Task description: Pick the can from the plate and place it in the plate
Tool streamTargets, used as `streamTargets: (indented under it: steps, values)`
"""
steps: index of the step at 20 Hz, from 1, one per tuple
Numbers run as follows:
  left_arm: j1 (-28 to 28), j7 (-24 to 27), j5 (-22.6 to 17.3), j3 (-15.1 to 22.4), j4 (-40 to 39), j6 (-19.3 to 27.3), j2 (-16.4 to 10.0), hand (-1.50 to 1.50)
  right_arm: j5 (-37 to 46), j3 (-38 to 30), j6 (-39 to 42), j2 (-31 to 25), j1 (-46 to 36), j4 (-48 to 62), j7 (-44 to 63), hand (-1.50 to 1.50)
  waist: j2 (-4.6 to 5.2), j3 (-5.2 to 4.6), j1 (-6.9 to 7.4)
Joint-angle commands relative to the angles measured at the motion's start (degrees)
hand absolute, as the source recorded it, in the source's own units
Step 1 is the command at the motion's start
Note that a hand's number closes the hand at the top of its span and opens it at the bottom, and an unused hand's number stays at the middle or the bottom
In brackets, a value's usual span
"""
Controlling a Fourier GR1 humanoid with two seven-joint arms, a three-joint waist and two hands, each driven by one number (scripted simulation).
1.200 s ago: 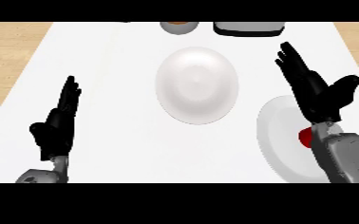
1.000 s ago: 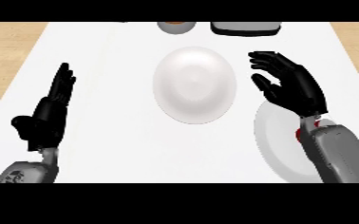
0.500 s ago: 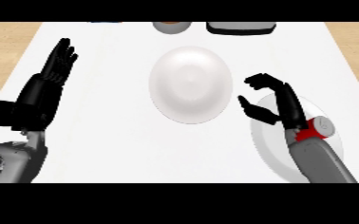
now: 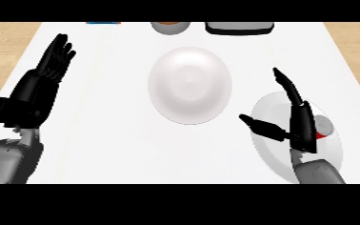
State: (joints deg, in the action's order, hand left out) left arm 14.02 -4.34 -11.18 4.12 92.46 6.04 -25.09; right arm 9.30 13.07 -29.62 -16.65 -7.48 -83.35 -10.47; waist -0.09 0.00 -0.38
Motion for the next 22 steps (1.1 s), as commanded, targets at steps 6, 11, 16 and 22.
streamTargets:
  steps: [6,11,16,22]
  values:
    - [-1.18,0.09,-0.42,-1.92,-0.37,-1.91,-1.34,0.0,11.0,0.18,11.07,-18.82,-0.28,-10.33,30.87,-1.5,-0.54,-0.4,-0.32]
    - [1.86,-1.68,-0.87,-1.62,-1.37,-1.82,-0.44,0.0,10.73,3.43,26.03,-26.02,-2.17,-14.41,48.05,-1.5,-0.32,-0.45,-0.8]
    - [-0.49,0.14,-1.02,-2.21,-0.25,-3.19,-0.9,0.0,4.1,5.69,40.43,-27.99,-5.73,-15.93,60.89,-1.5,-0.07,-0.23,0.94]
    - [1.0,-1.45,2.07,-0.59,0.2,-1.82,2.74,0.0,4.53,5.92,45.5,-23.04,-9.0,-15.88,70.15,-1.5,0.08,-0.02,0.59]
